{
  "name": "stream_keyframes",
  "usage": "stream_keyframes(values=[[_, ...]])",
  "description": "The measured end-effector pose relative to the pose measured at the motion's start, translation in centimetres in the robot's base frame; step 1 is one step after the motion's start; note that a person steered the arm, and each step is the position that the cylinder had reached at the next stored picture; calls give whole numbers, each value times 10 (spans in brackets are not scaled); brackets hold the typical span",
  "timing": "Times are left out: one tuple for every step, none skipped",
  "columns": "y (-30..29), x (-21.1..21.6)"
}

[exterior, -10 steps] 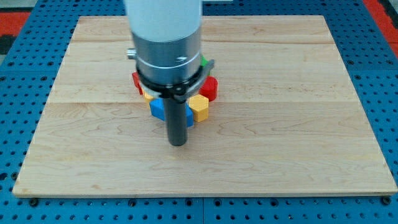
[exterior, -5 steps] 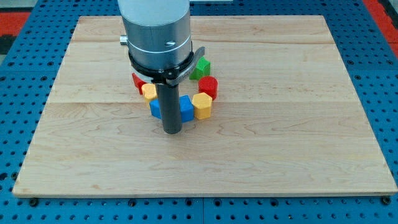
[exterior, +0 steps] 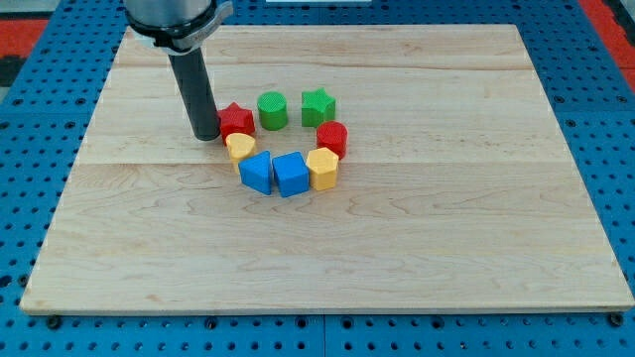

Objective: Adjust the green circlered star and cube

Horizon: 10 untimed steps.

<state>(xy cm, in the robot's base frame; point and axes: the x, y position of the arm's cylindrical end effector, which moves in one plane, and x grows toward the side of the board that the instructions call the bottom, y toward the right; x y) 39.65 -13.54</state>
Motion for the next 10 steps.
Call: stream_keyframes(values=[[0, -2], [0, -2], [-7, -2], [-7, -2], [-10, -2], [-12, -2], [-17, -2], [-17, -6], [-16, -8], [-13, -8]])
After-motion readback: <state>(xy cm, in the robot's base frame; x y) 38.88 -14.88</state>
